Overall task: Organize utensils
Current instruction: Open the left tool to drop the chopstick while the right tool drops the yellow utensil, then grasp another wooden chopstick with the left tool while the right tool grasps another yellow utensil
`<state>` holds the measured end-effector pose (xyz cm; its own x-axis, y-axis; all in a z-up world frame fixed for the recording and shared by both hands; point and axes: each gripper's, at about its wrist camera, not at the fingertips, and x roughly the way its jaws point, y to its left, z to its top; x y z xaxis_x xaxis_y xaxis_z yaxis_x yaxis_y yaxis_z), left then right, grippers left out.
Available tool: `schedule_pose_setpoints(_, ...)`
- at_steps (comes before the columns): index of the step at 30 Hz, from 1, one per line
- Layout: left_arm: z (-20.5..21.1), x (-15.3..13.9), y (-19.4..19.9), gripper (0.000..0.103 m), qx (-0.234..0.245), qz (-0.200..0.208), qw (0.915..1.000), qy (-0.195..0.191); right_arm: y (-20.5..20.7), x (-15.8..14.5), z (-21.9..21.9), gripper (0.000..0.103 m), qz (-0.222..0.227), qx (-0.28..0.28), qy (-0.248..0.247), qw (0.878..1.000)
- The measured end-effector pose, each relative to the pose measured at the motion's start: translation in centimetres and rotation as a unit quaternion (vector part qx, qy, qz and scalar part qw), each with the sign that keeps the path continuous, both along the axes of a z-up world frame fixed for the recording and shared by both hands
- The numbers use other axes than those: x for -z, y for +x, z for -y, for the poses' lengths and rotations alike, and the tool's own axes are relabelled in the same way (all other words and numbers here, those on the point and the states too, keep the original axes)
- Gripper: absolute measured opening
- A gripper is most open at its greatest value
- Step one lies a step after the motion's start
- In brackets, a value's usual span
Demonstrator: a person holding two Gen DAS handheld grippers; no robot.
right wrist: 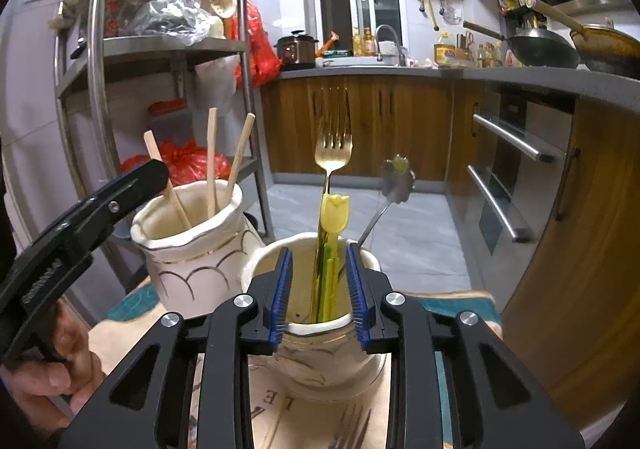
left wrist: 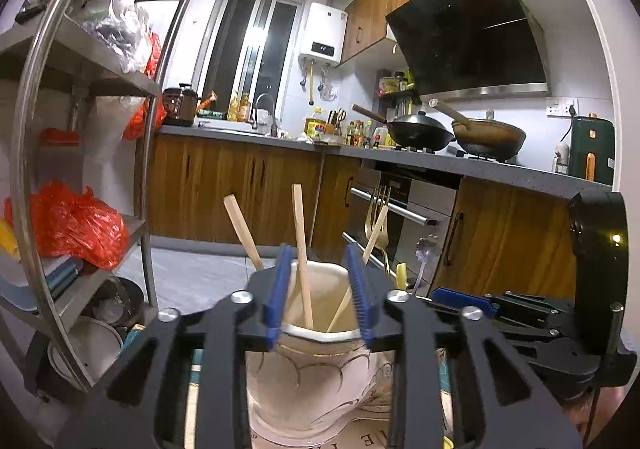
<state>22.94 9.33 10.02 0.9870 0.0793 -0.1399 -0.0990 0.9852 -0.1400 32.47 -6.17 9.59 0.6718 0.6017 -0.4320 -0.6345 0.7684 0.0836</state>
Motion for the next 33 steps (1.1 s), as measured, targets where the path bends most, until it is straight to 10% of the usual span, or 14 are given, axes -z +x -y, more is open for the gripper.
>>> schedule_pose_setpoints(14, 0.9, -0.8, -4.4, 0.068, 0.003, -0.020, 0.9997, 0.015, -3.0, -0.8, 3.0, 0.030, 0.009, -0.002, 0.003, 1.000)
schedule_pose_setpoints(23, 2.8, 1.9, -6.1, 0.061, 0.036, -0.100, 0.9938, 0.033, -3.3, 0.9, 4.8, 0.030, -0.028, 0.010, -0.011, 1.000)
schedule_pose_setpoints(33, 5.7, 6.6, -4.9, 0.043, 0.090, -0.236, 0.9654, 0.066, -3.9, 4.0, 6.3, 0.030, -0.098, -0.010, -0.037, 0.994)
